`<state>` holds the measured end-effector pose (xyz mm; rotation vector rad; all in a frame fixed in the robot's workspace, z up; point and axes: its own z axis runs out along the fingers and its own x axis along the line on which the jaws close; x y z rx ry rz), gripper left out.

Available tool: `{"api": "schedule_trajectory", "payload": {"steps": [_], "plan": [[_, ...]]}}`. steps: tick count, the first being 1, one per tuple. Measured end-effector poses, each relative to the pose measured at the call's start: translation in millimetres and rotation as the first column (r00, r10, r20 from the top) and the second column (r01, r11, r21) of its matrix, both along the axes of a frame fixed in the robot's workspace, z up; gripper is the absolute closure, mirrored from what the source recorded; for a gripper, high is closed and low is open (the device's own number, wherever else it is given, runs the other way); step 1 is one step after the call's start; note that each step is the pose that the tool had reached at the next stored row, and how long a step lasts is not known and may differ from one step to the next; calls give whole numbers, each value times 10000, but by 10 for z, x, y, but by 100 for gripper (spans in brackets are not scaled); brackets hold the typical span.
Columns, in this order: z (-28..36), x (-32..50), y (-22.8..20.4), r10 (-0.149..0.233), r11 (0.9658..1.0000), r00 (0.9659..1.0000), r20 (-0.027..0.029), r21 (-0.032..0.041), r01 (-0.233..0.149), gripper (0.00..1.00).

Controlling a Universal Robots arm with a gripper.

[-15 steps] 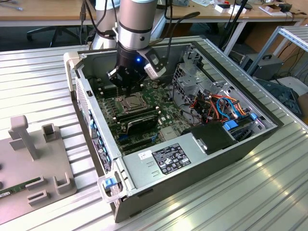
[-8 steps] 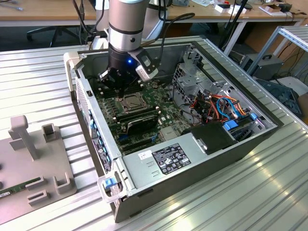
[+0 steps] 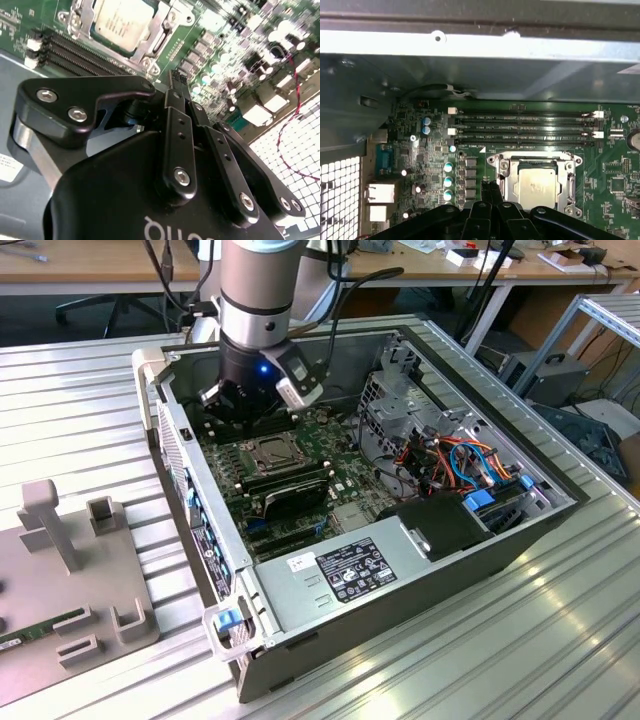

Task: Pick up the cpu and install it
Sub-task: 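Install the first cpu locking lever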

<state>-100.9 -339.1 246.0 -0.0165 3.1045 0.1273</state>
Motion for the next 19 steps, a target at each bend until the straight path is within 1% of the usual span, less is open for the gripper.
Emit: {"api": "schedule_trajectory", "payload": {"steps": [1, 6, 8, 9, 10, 12, 14, 15, 16, 17, 19], "plan": [[0, -7, 0, 1, 9999, 10000, 21, 133, -1, 89], [0, -15, 14, -4, 9996, 10000, 41, 300, 3, 89], [0, -20, 26, -7, 9993, 10000, 47, 387, 5, 89], [0, -23, 33, -10, 9989, 10000, 52, 462, 7, 89], [0, -27, 40, -13, 9984, 10000, 57, 570, 9, 89], [0, -34, 47, -20, 9973, 10000, 66, 731, 15, 89], [0, -41, 51, -28, 9963, 10000, 74, 854, 22, 89], [0, -43, 53, -30, 9960, 10000, 79, 895, 22, 89], [0, -44, 54, -32, 9939, 9999, 101, 1106, 20, 89], [-1, -41, 54, -31, 9932, 9999, 109, 1164, 18, 89], [-4, -21, 53, -31, 9932, 9999, 109, 1167, 18, 89]]}}
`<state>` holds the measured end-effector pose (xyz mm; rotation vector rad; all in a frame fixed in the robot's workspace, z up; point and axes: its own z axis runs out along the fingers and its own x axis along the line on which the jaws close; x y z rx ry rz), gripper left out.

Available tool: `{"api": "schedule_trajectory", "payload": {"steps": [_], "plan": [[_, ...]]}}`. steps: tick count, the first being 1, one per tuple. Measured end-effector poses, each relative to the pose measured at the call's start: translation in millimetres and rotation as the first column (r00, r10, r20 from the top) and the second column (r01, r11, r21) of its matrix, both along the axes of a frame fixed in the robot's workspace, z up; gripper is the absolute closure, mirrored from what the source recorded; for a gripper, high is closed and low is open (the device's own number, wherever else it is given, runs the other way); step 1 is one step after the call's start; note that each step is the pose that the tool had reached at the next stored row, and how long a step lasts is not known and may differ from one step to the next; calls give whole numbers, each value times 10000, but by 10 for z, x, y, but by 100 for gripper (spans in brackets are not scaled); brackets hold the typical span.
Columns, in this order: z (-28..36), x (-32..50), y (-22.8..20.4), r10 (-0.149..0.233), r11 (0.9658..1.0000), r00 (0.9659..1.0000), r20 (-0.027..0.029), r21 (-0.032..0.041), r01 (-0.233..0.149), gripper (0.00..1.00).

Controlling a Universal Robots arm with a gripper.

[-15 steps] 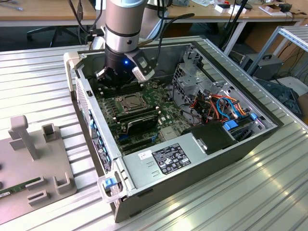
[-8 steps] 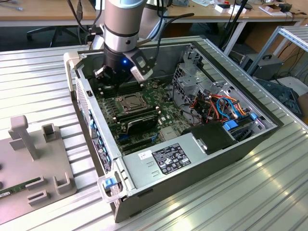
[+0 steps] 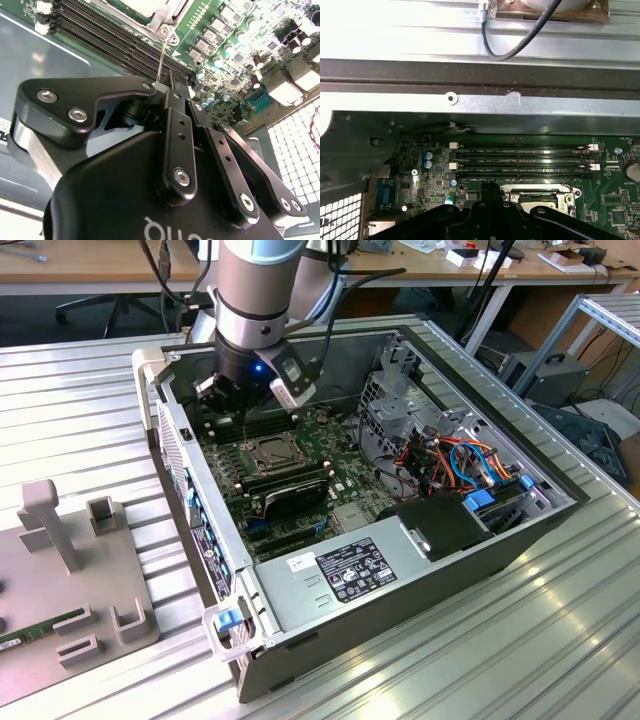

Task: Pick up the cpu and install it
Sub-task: 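Install the first cpu locking lever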

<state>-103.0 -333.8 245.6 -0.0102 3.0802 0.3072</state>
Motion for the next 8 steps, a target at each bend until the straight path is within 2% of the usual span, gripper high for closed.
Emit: {"api": "schedule_trajectory", "payload": {"steps": [6, 8], "plan": [[-24, 137, -1, -2, 10000, 10000, -1, 0, 2, 89], [-25, 148, -2, -2, 10000, 10000, -1, 0, 2, 89]]}}
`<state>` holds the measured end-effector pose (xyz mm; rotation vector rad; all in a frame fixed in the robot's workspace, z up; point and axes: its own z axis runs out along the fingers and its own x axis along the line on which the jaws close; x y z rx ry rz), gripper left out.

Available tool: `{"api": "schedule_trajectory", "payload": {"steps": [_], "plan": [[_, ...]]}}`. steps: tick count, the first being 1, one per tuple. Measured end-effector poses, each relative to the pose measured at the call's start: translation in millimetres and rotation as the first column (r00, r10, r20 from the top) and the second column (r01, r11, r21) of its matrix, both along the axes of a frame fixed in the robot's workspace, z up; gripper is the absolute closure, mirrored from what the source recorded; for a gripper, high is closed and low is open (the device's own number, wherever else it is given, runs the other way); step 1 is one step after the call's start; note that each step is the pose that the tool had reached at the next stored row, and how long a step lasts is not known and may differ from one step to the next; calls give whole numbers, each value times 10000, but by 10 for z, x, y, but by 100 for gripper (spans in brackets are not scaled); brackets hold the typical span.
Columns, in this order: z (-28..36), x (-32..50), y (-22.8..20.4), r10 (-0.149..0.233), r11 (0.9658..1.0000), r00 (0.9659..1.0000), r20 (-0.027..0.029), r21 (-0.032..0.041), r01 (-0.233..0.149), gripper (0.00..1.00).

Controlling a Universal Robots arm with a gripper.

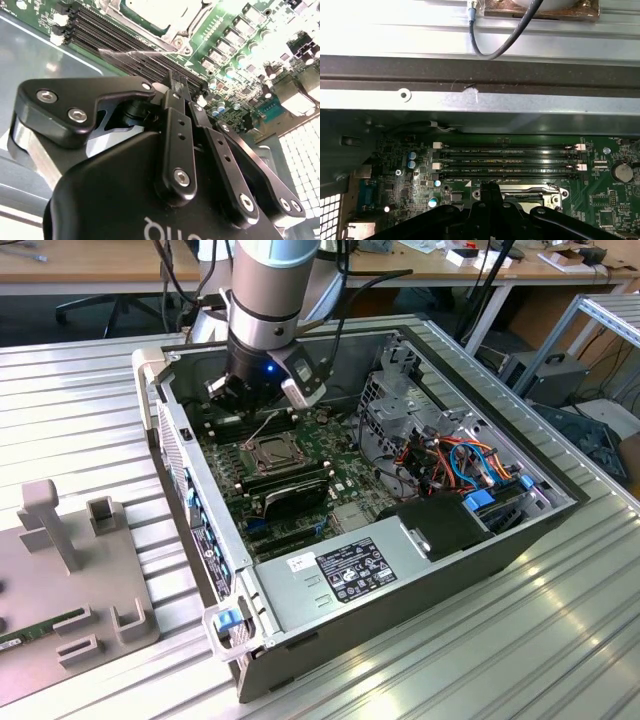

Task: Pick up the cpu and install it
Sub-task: 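Install the first cpu locking lever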

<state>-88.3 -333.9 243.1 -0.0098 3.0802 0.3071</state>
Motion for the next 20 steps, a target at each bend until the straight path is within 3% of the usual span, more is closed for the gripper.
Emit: {"api": "schedule_trajectory", "payload": {"steps": [4, 9, 14, 20], "plan": [[-4, 4, 1, 1, 10000, 10000, 1, 3, -1, 89], [-34, 70, 11, 1, 10000, 10000, -1, 39, -1, 89], [-52, 96, 105, 2, 10000, 10000, -2, 39, -2, 89], [-69, 213, 105, 0, 10000, 10000, -32, -44, 0, 89]]}}
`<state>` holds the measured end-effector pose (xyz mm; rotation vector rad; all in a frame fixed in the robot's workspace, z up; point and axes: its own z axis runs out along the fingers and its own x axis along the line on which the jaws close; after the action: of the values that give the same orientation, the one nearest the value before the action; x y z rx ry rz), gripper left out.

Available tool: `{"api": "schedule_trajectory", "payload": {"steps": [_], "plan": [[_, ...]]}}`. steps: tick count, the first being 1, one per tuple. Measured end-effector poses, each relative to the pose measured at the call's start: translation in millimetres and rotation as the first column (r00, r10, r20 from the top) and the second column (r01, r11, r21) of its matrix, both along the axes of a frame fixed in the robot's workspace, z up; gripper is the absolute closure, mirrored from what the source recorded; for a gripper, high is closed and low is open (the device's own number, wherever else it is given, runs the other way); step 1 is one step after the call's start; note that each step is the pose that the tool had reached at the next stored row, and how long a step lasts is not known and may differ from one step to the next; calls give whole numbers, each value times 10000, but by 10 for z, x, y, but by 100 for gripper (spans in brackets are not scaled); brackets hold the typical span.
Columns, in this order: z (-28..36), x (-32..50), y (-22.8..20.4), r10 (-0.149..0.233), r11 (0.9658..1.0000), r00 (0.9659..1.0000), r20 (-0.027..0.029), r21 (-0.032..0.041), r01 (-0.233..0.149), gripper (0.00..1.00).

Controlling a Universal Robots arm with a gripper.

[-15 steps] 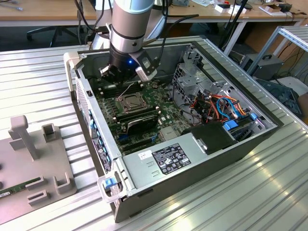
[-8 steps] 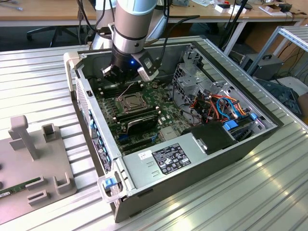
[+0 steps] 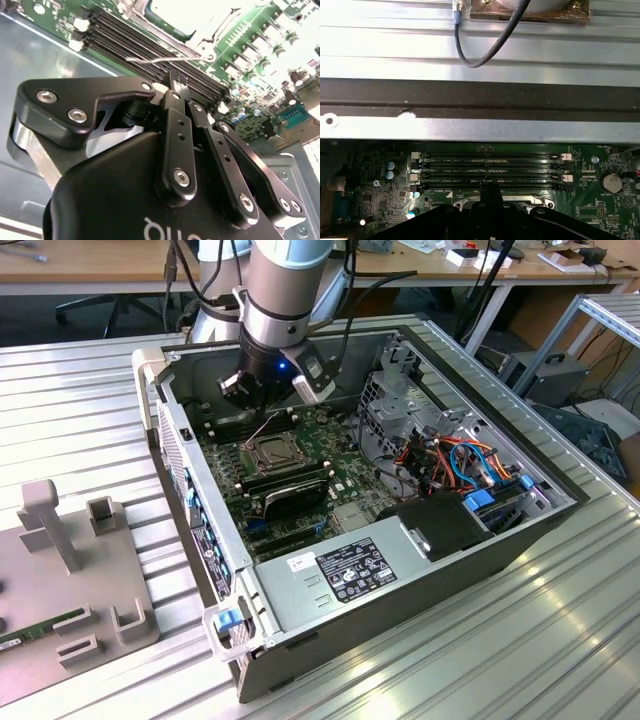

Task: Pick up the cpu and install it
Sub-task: 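Install the first cpu locking lever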

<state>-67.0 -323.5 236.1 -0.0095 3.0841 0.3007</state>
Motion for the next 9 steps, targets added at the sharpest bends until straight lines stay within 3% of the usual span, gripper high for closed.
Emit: {"api": "schedule_trajectory", "payload": {"steps": [9], "plan": [[-30, 81, 0, -1, 10000, 10000, -1, -14, 1, 89]]}}
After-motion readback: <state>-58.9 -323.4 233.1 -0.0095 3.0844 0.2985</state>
